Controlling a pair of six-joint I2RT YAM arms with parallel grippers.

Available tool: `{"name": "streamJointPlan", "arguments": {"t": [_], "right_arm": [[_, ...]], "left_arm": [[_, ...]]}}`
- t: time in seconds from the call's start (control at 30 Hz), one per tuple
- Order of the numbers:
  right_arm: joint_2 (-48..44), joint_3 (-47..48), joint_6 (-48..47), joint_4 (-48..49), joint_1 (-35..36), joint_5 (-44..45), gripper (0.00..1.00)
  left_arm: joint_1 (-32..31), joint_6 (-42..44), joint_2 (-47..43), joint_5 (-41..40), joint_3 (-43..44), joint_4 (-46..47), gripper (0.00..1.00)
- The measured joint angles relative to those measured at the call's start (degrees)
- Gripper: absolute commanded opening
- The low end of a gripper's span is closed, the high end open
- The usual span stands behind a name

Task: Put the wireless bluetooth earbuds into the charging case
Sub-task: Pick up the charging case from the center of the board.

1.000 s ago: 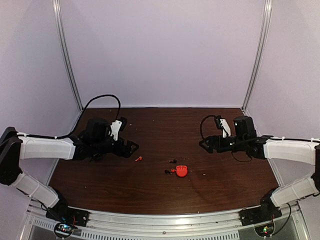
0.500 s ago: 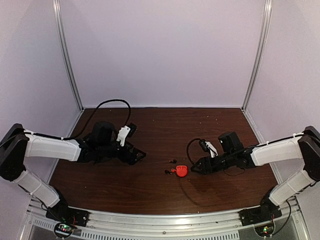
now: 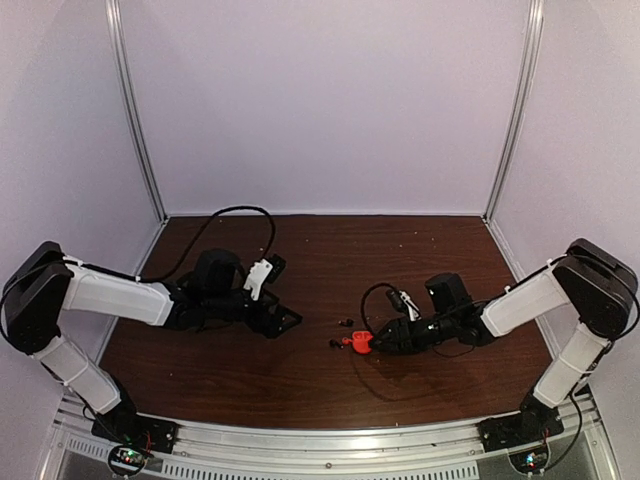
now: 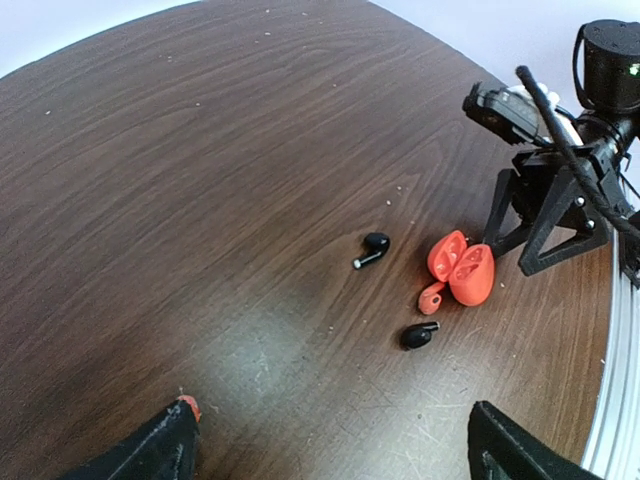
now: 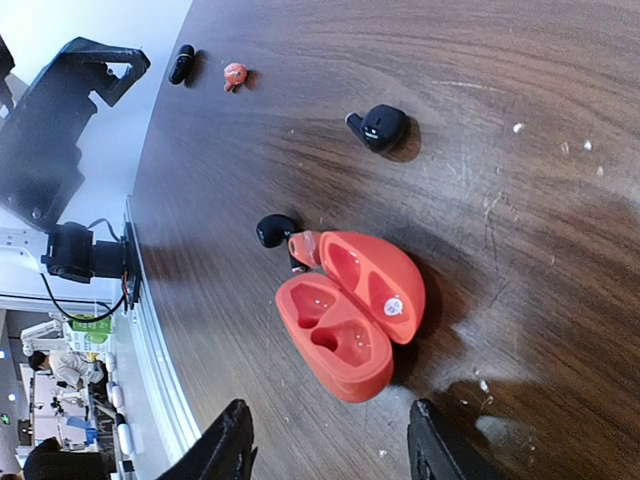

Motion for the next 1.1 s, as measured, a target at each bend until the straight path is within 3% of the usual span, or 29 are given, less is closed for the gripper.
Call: {"name": "streamJointPlan", "arguments": {"t": [0.3, 0.5, 1.1], "right_arm": [[5.1, -1.3, 5.9, 11.4, 0.0, -2.4, 0.51], [6.7, -1.6, 7.7, 16.3, 0.0, -3.1, 0.48], [11.6, -3.1, 10.8, 27.0, 0.0, -4.5, 0.47]], "left_arm": [[-6.1, 0.9, 9.1, 3.6, 4.9, 3.1, 0.5], [-6.8, 0.8, 14.8, 5.9, 9.7, 4.8, 0.36], [-8.7, 1.7, 25.4, 8.9, 18.1, 4.2, 0.25]]}}
